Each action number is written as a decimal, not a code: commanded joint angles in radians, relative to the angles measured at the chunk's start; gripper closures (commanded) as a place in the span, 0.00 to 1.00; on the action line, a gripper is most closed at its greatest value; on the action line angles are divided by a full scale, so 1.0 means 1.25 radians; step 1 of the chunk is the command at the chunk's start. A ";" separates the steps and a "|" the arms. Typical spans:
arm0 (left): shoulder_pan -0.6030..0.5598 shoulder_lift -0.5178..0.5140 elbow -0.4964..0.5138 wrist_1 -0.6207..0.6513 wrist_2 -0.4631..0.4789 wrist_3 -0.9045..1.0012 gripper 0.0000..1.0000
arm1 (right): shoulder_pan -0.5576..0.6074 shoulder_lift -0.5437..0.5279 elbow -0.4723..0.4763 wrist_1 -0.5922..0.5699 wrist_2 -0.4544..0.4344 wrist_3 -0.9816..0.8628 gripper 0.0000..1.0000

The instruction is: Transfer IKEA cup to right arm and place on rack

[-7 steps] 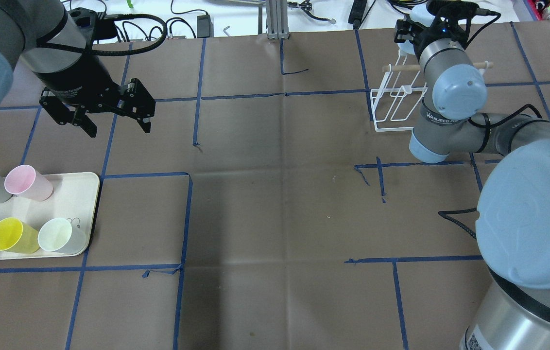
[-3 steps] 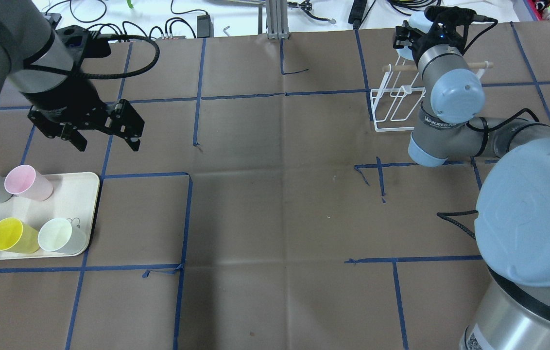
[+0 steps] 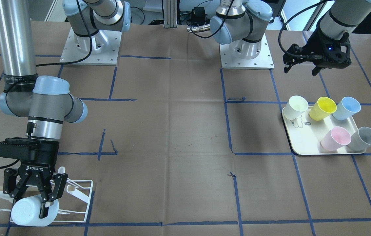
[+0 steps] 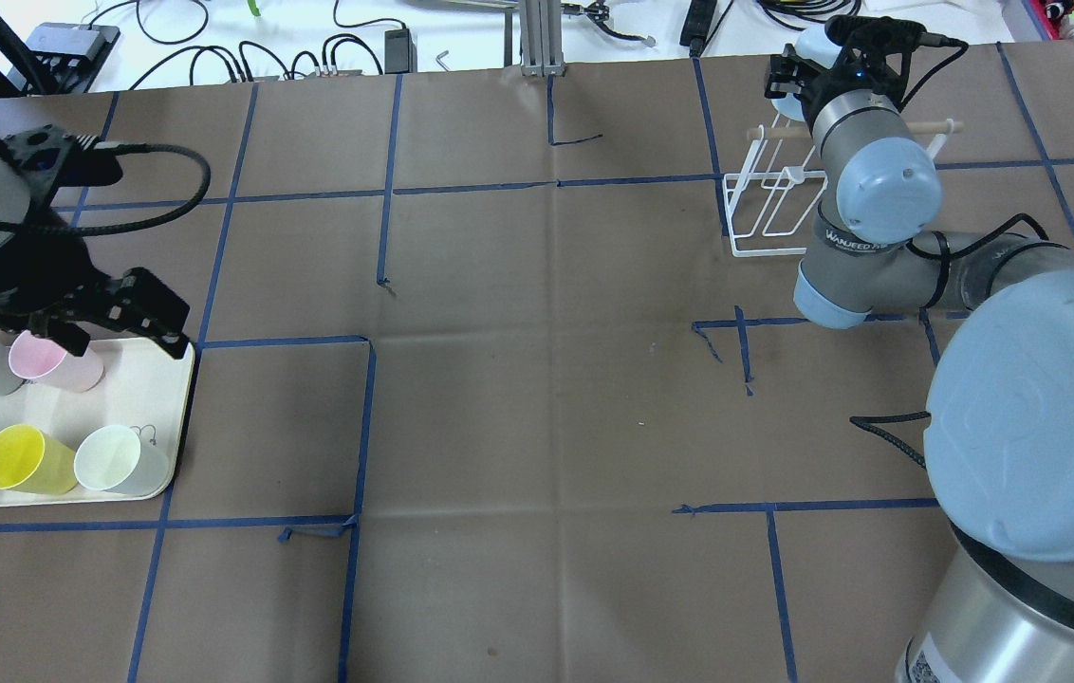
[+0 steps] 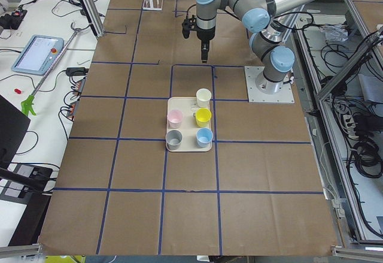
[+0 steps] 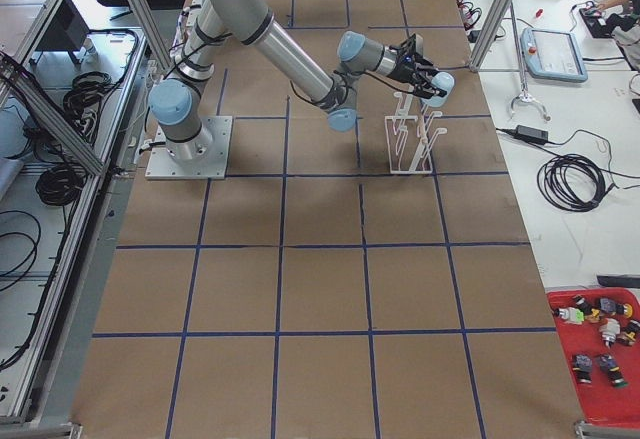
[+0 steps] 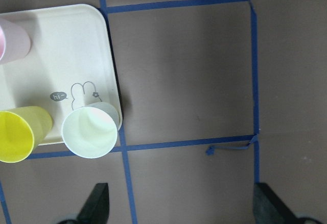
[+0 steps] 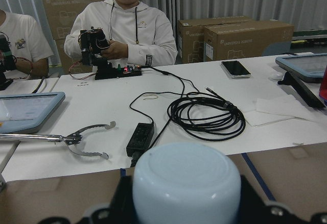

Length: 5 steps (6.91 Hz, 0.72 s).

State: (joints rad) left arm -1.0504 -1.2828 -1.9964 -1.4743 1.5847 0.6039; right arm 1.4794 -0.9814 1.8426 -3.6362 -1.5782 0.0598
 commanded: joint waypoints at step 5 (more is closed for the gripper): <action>0.083 -0.028 -0.141 0.196 -0.009 0.072 0.01 | 0.002 0.002 -0.021 0.007 0.002 0.006 0.00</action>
State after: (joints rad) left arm -0.9470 -1.3083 -2.1046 -1.3190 1.5807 0.6976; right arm 1.4818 -0.9762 1.8307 -3.6296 -1.5765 0.0631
